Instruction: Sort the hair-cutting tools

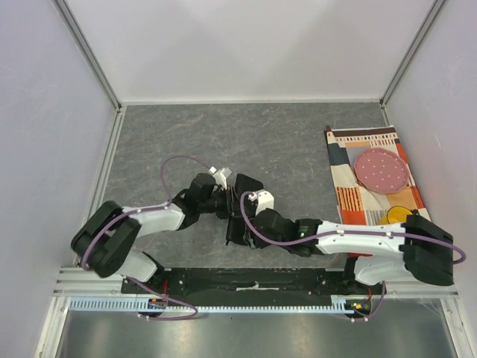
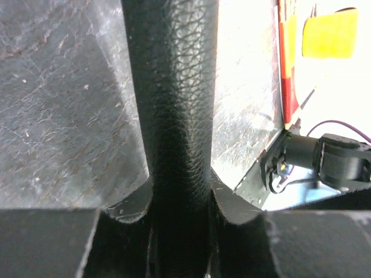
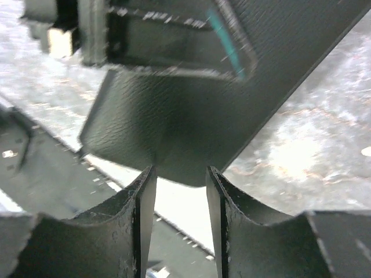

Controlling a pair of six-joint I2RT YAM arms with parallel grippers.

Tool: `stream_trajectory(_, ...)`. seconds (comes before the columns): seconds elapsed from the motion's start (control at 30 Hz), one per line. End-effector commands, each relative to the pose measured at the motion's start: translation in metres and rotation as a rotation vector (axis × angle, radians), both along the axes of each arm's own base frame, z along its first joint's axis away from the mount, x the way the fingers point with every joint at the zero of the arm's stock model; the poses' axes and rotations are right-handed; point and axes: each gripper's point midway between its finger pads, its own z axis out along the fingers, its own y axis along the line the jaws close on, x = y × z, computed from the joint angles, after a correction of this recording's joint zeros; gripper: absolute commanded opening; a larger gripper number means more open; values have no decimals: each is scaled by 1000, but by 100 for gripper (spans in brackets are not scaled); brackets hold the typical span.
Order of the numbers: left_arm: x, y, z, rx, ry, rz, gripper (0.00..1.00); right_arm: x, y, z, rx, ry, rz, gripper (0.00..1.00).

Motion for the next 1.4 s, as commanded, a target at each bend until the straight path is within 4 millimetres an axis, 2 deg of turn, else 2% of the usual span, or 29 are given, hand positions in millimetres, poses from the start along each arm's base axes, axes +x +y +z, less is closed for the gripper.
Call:
stream_trajectory(0.0, 27, 6, 51, 107, -213, 128, 2, -26, 19, 33, 194, 70, -21, 48)
stream_trajectory(0.07, 33, 12, 70, 122, -258, 196, 2, -34, 26, 40, 254, 100, -30, 48)
stream_trajectory(0.2, 31, 16, 93, 103, -293, 274, 2, -53, 45, 56, 377, 126, -21, 48)
stream_trajectory(0.37, 36, 27, 111, 91, -307, 373, 2, -55, 54, 80, 480, 74, -58, 48)
stream_trajectory(0.43, 33, 35, 108, 121, -284, 391, 2, -57, 56, 89, 507, 66, -51, 47)
stream_trajectory(0.53, 34, 40, 116, 117, -288, 430, 2, -56, 61, 97, 541, 62, -50, 47)
stream_trajectory(0.7, 35, 43, 122, 104, -282, 455, 2, -53, 72, 94, 534, 53, -60, 47)
stream_trajectory(1.03, 31, 48, 134, 76, -282, 476, 2, -43, 88, 113, 604, 3, -73, 47)
stream_trajectory(1.37, 28, 51, 140, 55, -281, 485, 2, -41, 101, 115, 614, -20, -62, 43)
